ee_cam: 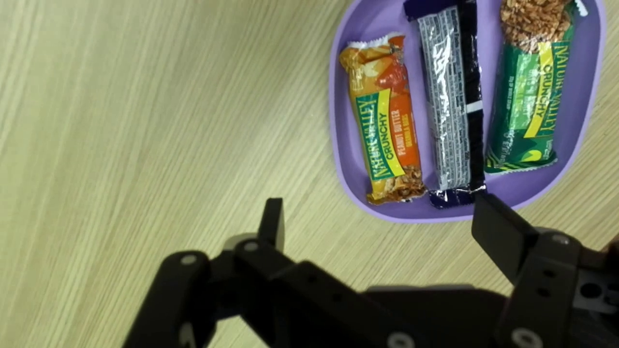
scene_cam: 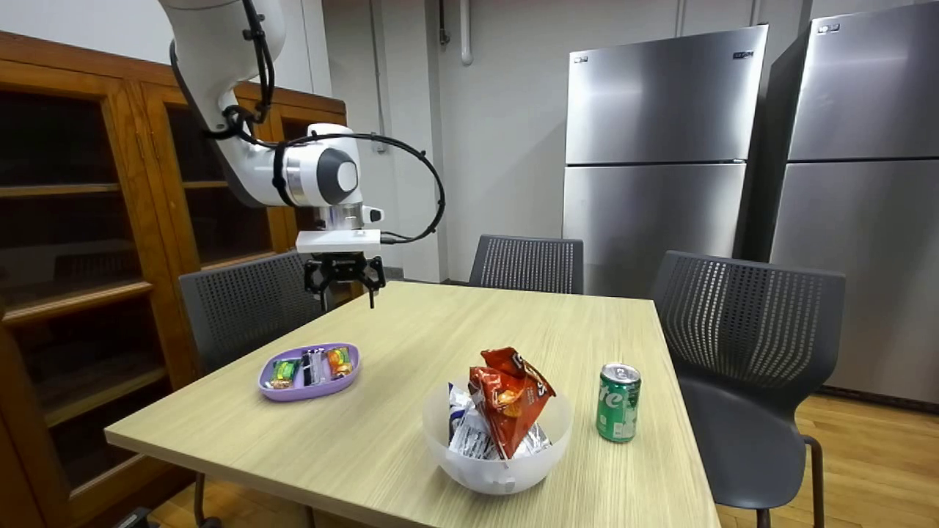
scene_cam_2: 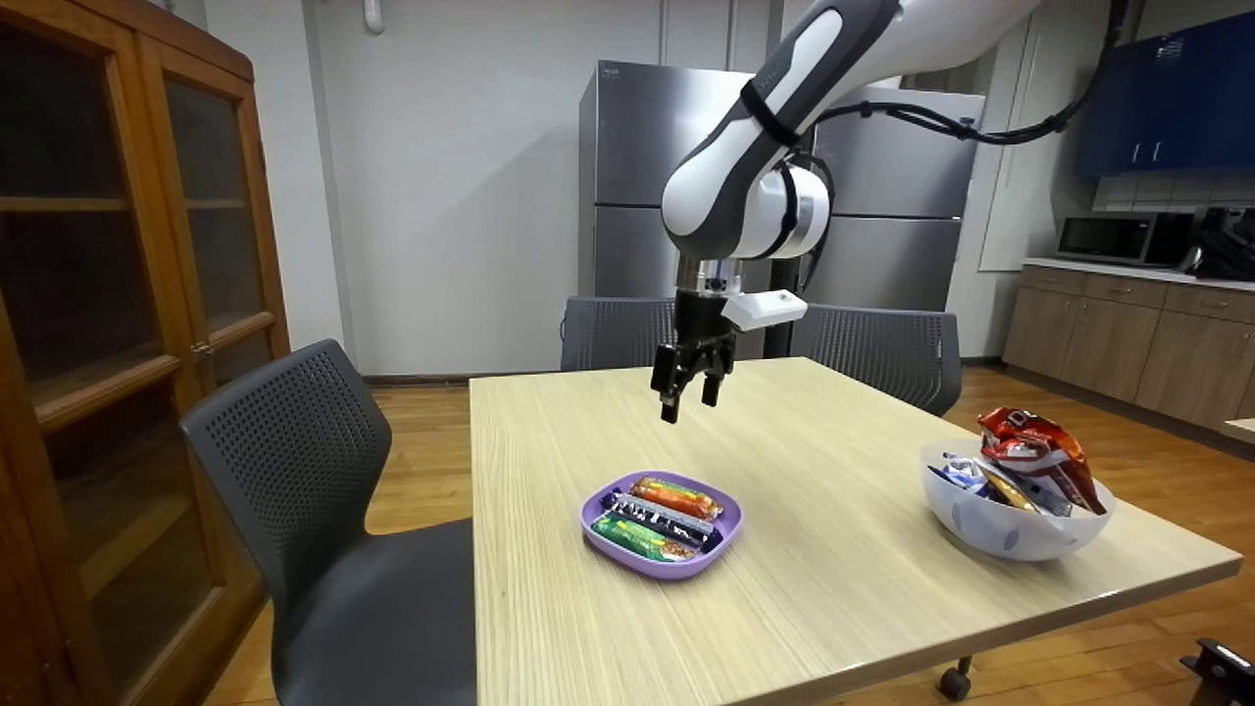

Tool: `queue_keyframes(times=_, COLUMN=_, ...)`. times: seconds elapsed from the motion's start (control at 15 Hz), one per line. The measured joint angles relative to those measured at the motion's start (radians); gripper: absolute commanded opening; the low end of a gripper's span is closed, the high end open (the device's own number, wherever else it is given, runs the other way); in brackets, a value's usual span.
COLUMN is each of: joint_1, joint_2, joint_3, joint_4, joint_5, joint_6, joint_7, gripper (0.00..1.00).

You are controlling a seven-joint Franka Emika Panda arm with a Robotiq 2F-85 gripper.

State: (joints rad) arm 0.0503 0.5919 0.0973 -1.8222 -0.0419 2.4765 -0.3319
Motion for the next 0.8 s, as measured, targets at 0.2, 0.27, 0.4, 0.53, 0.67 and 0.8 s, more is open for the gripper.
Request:
queue_keyframes(times=0.2, joint_1=-0.012, joint_2=-0.035, joint_3=-0.022, joint_4=-0.046, joint_5=0.000, joint_6=-0.005, joint_7=0.020, gripper=1.00)
queue_keyframes(times=0.27, joint_1=-0.015, joint_2=-0.049, joint_3=-0.029, joint_4=-0.064, joint_5=0.000, joint_6=-0.005, joint_7=0.028, gripper=1.00)
queue_keyframes(times=0.4, joint_1=-0.022, joint_2=-0.083, joint_3=-0.044, joint_4=-0.104, joint_5=0.000, joint_6=-0.003, joint_7=0.051, gripper=1.00)
queue_keyframes(times=0.53, joint_1=-0.025, joint_2=-0.121, joint_3=-0.064, joint_4=-0.148, joint_5=0.000, joint_6=-0.001, joint_7=0.079, gripper=1.00)
queue_keyframes(times=0.67, joint_1=-0.026, joint_2=-0.158, joint_3=-0.085, joint_4=-0.190, joint_5=0.000, joint_6=0.003, joint_7=0.106, gripper=1.00)
queue_keyframes(times=0.8, joint_1=-0.027, joint_2=-0.193, joint_3=-0.103, joint_4=-0.226, joint_5=0.000, joint_6=0.006, joint_7=0.133, gripper=1.00)
